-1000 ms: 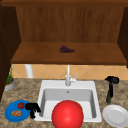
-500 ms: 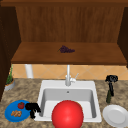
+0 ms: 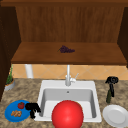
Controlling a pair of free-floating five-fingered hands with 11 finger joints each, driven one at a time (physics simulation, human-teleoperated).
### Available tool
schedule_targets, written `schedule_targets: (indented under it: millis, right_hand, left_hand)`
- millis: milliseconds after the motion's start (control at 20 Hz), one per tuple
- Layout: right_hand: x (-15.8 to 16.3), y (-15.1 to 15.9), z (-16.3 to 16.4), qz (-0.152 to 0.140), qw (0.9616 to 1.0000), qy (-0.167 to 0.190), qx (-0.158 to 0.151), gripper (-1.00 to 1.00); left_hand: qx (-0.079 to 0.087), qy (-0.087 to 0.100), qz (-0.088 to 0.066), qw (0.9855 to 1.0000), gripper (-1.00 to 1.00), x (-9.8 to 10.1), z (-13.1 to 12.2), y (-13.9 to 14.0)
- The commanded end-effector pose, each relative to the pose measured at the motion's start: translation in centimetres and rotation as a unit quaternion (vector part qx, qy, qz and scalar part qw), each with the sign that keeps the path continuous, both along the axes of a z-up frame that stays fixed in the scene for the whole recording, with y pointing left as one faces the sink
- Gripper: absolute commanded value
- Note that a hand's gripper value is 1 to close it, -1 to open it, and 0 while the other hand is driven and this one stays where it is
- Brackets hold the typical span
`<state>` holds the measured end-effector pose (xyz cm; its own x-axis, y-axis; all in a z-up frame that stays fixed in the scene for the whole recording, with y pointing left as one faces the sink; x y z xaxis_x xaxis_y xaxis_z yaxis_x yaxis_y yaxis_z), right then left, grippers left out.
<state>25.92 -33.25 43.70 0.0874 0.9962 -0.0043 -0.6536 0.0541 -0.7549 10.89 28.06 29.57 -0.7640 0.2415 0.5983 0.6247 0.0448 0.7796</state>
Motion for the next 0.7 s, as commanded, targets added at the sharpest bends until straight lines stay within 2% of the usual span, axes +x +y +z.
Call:
schedule_targets:
  millis: [0,150,450,650]
  right_hand:
    - [1.4,-1.0,-0.8,0.021,0.9995,0.025,0.000,-1.00]
    - [2.6,-1.1,-1.7,0.024,0.9982,0.054,-0.012,-1.00]
    - [5.3,-2.4,-4.3,0.030,0.9973,0.066,-0.006,-1.00]
    - [5.8,-3.3,-5.9,0.033,0.9980,0.053,0.003,-1.00]
  left_hand:
    - [0.000,0.000,0.000,1.0000,0.00,0.0,0.0,0.0]
    - [0.000,0.000,0.000,1.0000,0.00,0.0,0.0,0.0]
    - [0.000,0.000,0.000,1.0000,0.00,0.0,0.0,0.0]
    - [0.000,0.000,0.000,1.0000,0.00,0.0,0.0,0.0]
